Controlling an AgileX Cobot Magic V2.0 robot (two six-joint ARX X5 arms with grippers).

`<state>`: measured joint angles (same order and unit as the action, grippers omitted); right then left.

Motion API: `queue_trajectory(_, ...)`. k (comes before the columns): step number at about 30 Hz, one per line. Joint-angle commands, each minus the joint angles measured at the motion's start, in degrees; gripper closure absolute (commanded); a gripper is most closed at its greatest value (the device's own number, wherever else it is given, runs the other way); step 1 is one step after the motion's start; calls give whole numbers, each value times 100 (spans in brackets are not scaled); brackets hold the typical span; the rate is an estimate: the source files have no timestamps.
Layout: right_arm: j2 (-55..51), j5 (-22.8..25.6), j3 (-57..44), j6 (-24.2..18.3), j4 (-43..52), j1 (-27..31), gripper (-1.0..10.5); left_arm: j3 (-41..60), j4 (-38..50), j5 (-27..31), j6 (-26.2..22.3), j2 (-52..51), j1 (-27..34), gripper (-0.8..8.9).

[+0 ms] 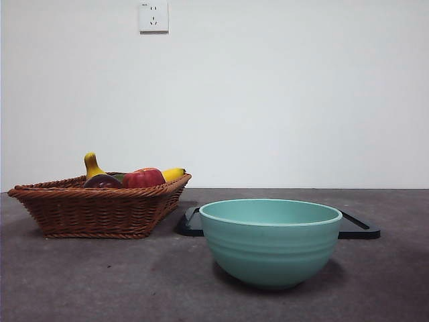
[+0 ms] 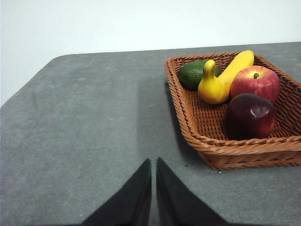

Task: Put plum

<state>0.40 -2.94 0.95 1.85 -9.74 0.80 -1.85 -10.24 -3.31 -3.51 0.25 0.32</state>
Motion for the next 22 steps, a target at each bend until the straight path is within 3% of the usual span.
queue_trajectory(1, -20, -2, -35, 74, -37, 9, 941, 116, -48, -7, 11, -7, 9, 799)
queue_trajectory(22, -20, 2, -31, 72, 74, 9, 940, 116, -48, -7, 11, -7, 9, 799)
